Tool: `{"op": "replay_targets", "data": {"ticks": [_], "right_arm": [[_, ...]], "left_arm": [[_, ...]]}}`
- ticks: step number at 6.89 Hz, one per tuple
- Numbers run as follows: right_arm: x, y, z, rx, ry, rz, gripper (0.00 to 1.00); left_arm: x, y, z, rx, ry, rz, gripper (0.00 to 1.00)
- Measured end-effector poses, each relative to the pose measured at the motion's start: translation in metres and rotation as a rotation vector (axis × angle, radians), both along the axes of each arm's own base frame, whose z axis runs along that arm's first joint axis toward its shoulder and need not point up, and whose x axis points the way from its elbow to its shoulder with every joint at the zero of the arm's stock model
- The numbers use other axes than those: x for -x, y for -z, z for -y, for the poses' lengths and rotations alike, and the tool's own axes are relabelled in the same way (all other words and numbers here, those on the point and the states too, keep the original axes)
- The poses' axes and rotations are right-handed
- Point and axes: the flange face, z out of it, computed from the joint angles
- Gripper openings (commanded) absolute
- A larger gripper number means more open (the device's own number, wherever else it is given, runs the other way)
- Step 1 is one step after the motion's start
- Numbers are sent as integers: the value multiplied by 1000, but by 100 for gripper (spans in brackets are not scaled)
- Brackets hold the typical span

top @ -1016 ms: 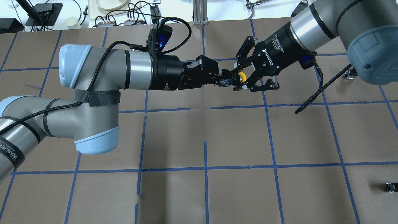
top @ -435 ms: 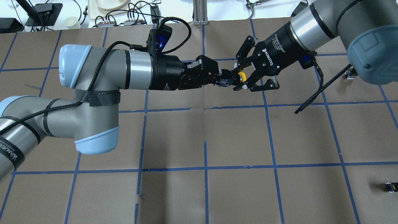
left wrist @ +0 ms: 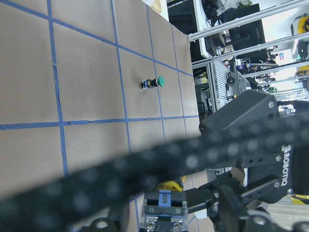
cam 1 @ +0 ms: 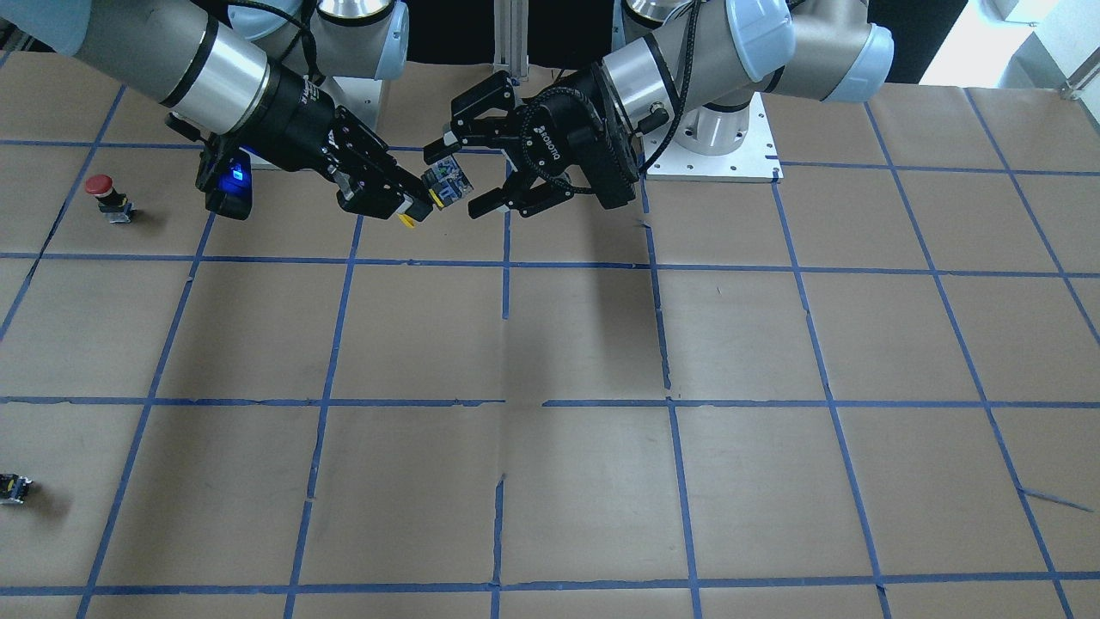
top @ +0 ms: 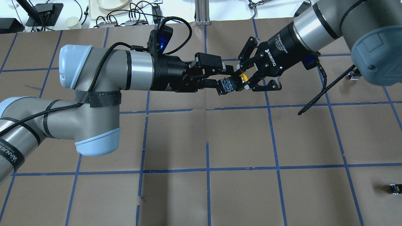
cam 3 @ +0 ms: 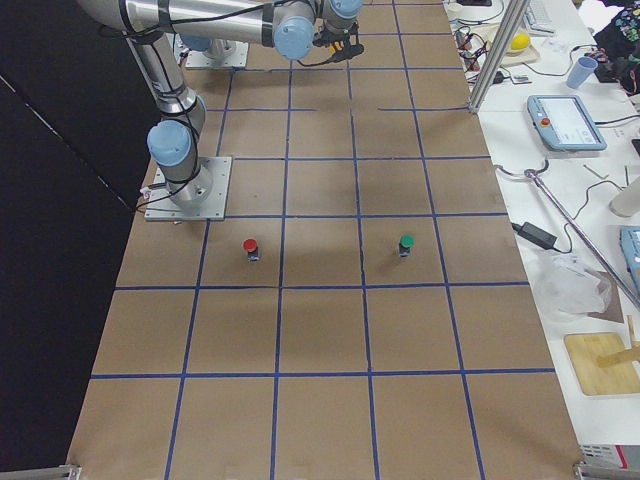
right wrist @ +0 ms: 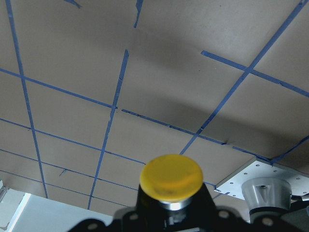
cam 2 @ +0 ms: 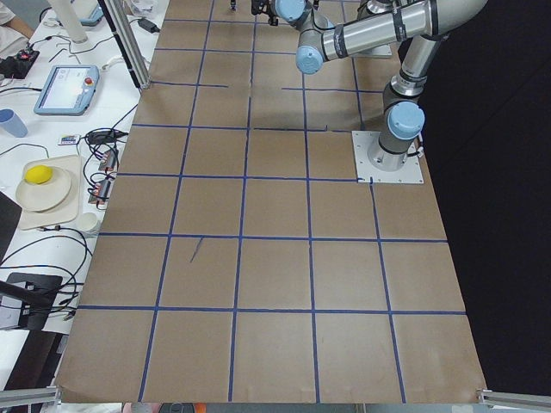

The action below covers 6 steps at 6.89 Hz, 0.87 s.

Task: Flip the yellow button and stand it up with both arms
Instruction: 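Close the right gripper on the yellow button and open the left gripper, then carry the yellow button away with the right gripper while the left arm withdraws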

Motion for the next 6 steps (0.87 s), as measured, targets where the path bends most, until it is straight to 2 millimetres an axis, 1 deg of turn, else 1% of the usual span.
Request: {"op": "replay_targets", "data": {"ticks": [1, 2, 3, 4, 5, 6], "right_arm": [[0, 0, 0, 0, 0, 0, 20], [0, 0, 0, 4, -4, -1, 7], [2, 0, 1, 16, -12, -3, 6], [11, 0, 4, 51, -34, -17, 5], [30, 1, 9, 111, -79, -56, 2], [58, 3, 14, 169, -136, -129, 2]], "left_arm": [[0, -1, 0, -11, -6, -3, 99], [0, -3, -1, -10, -9, -4, 99], [-1, -8, 0, -2, -15, 1, 100], [-2, -16, 6, 3, -33, 21, 99], [-3, -27, 16, -13, -53, 51, 99], [-3, -43, 28, -52, -72, 93, 99]]}}
